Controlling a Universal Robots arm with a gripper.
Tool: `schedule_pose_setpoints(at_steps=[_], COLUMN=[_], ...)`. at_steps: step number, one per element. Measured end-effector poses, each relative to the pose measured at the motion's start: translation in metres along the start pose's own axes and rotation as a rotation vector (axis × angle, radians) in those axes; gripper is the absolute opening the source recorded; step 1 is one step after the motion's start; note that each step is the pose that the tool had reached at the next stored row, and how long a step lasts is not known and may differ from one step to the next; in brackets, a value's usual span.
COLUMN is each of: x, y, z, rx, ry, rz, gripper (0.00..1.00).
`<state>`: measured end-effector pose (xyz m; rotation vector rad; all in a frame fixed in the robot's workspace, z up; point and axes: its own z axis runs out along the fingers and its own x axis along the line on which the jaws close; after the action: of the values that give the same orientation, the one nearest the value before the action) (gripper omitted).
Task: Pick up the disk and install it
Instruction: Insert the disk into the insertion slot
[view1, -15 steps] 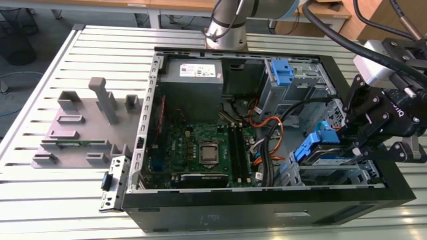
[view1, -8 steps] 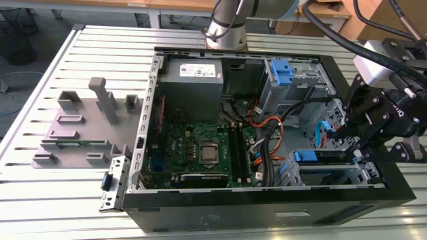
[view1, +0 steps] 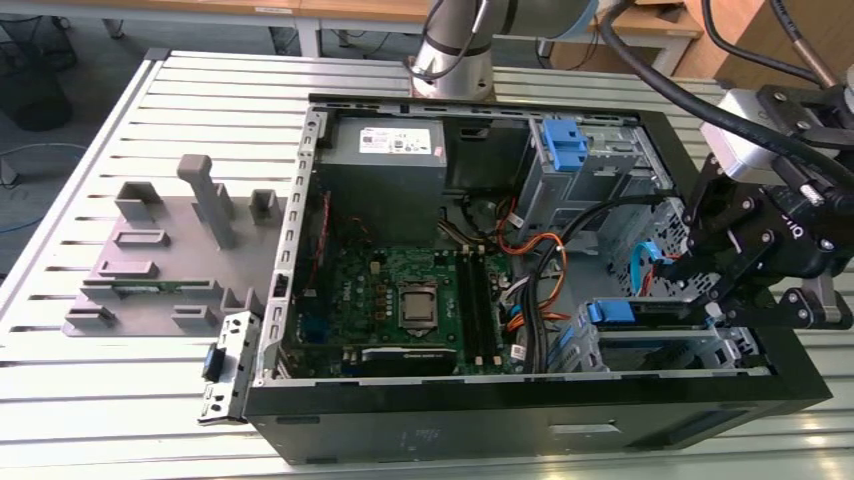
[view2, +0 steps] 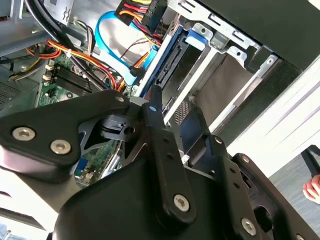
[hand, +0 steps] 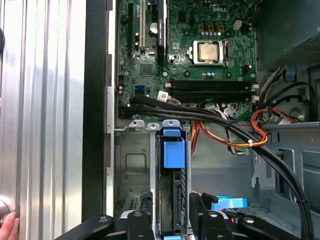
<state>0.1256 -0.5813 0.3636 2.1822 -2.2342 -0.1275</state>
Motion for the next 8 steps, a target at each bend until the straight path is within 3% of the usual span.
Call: schedule_pose_setpoints(at_steps=[4, 8], x=[0.0002, -0.0014], y=[0.001, 0.005], z=[0.0029, 0.0043], rx=[0.0122, 0.015], ry=[0.0006, 0.0006], rz=[-0.012, -0.013], gripper=[0.42, 0.42])
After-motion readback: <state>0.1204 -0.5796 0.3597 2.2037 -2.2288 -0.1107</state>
